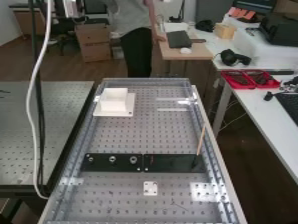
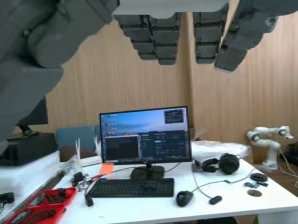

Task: Grab the pcb board and place it in the clear container

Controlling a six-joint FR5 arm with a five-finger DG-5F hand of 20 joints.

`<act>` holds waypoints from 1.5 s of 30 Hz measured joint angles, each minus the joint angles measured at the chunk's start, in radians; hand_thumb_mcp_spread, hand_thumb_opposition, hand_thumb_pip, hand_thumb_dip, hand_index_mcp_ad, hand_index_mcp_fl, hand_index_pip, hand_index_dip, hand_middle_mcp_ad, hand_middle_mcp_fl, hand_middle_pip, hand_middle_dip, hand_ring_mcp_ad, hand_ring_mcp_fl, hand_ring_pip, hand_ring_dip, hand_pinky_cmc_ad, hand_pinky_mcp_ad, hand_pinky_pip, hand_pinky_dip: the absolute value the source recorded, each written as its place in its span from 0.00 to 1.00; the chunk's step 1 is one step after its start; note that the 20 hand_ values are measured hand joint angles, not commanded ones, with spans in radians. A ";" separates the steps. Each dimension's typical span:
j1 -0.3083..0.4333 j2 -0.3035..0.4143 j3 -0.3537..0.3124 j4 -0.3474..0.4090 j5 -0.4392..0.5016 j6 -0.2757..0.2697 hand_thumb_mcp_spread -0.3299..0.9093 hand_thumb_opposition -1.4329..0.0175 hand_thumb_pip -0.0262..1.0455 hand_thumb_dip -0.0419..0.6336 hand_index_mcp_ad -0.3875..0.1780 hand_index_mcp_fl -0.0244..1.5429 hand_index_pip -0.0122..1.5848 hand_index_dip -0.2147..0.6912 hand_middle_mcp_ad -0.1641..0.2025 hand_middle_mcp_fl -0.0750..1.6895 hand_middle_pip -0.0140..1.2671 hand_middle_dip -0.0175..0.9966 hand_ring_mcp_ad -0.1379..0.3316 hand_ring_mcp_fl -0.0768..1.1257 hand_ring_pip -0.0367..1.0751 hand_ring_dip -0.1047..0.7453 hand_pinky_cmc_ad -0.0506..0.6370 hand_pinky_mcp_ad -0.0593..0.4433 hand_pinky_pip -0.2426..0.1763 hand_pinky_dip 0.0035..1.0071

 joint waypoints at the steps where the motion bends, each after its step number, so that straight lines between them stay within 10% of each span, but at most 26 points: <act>1: -0.002 -0.002 -0.003 0.002 -0.002 0.004 0.34 0.45 0.18 0.07 0.91 0.05 0.06 0.32 0.82 0.07 0.13 0.04 0.86 0.11 0.11 0.10 0.52 0.58 0.37 0.33; 30: -0.007 -0.068 -0.151 0.194 0.129 0.149 0.39 0.43 0.24 0.07 0.95 0.05 0.06 0.36 0.87 0.07 0.14 0.04 0.89 0.12 0.12 0.10 0.55 0.63 0.29 0.39; 45: 0.006 -0.149 -0.300 0.472 0.367 0.195 0.49 0.45 0.34 0.10 0.94 0.05 0.06 0.48 0.87 0.05 0.14 0.04 0.90 0.09 0.11 0.08 0.56 0.61 0.29 0.49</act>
